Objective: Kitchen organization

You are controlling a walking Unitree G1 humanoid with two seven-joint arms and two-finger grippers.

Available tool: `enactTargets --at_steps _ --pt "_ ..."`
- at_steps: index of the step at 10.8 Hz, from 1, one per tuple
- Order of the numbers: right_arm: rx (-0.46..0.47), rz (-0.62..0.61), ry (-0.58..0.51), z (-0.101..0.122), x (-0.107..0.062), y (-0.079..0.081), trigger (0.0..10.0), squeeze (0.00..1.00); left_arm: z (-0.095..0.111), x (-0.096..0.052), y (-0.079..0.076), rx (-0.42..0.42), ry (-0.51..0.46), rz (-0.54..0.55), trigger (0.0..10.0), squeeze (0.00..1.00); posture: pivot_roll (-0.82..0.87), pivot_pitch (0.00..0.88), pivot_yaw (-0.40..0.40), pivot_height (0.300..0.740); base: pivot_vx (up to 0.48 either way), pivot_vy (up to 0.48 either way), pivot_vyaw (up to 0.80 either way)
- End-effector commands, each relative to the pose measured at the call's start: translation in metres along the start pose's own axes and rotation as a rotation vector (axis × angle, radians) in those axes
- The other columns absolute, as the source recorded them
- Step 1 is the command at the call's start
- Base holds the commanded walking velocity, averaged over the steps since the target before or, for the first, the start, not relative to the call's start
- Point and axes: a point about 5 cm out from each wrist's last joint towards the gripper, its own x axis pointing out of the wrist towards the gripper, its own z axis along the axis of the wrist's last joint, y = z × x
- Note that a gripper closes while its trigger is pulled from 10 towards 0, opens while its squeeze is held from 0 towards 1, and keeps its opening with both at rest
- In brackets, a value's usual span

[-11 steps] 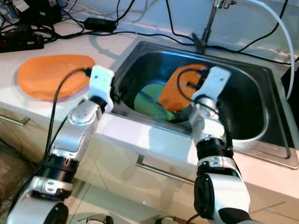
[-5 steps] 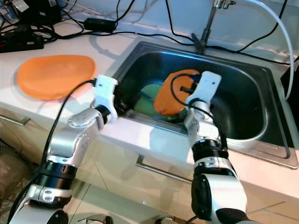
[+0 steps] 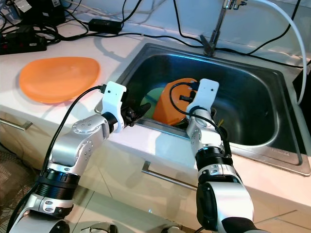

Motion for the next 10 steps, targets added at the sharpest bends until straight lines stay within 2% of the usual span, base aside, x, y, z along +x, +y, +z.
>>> enactTargets --at_steps 1,2,3,4,5,7,8,9,10 --pt "-0.019 0.031 -0.008 0.004 0.001 0.006 10.0 1.0 -0.002 -0.001 -0.003 -0.002 0.014 -0.014 10.0 0.0 0.11 0.02 -0.032 0.74 0.0 0.0 0.0" --pt "-0.034 0.042 0.007 0.002 0.001 0.008 10.0 1.0 -0.002 -0.001 -0.003 -0.001 0.016 -0.011 10.0 0.0 0.11 0.02 -0.033 0.74 0.0 0.0 0.0" --pt "-0.051 0.051 0.022 -0.001 0.001 0.009 10.0 0.58 -0.001 -0.002 -0.003 0.002 0.018 -0.01 10.0 0.0 0.11 0.022 -0.033 0.74 0.0 0.0 0.0" --pt "-0.053 0.053 0.023 -0.002 0.0 0.01 10.0 0.0 -0.001 -0.002 -0.003 0.002 0.019 -0.01 10.0 0.0 0.11 0.021 -0.034 0.74 0.0 0.0 0.0" --pt "-0.054 0.053 0.022 -0.001 0.001 0.009 10.0 0.0 -0.001 -0.002 -0.003 0.002 0.021 -0.01 10.0 0.0 0.11 0.024 -0.033 0.74 0.0 0.0 0.0" --pt "-0.053 0.039 -0.057 0.01 0.0 0.007 10.0 0.0 0.003 -0.002 -0.001 0.021 -0.009 0.006 10.0 0.0 0.11 0.027 -0.033 0.74 0.0 0.0 0.0" --pt "-0.051 0.089 -0.22 0.034 -0.006 0.013 10.0 0.0 0.012 -0.001 0.008 0.084 -0.094 0.088 10.0 0.0 0.1 0.036 -0.032 0.74 0.0 0.0 0.0" --pt "-0.038 0.155 -0.321 0.048 -0.013 0.02 10.0 0.0 0.016 -0.001 0.014 0.224 -0.137 0.161 10.0 0.0 0.08 0.04 -0.032 0.74 0.0 0.0 0.0" --pt "-0.023 0.21 -0.394 0.058 -0.022 0.025 10.0 0.0 0.02 -0.002 0.016 0.236 -0.202 0.201 10.0 0.0 0.08 0.042 -0.032 0.74 0.0 0.0 0.0"
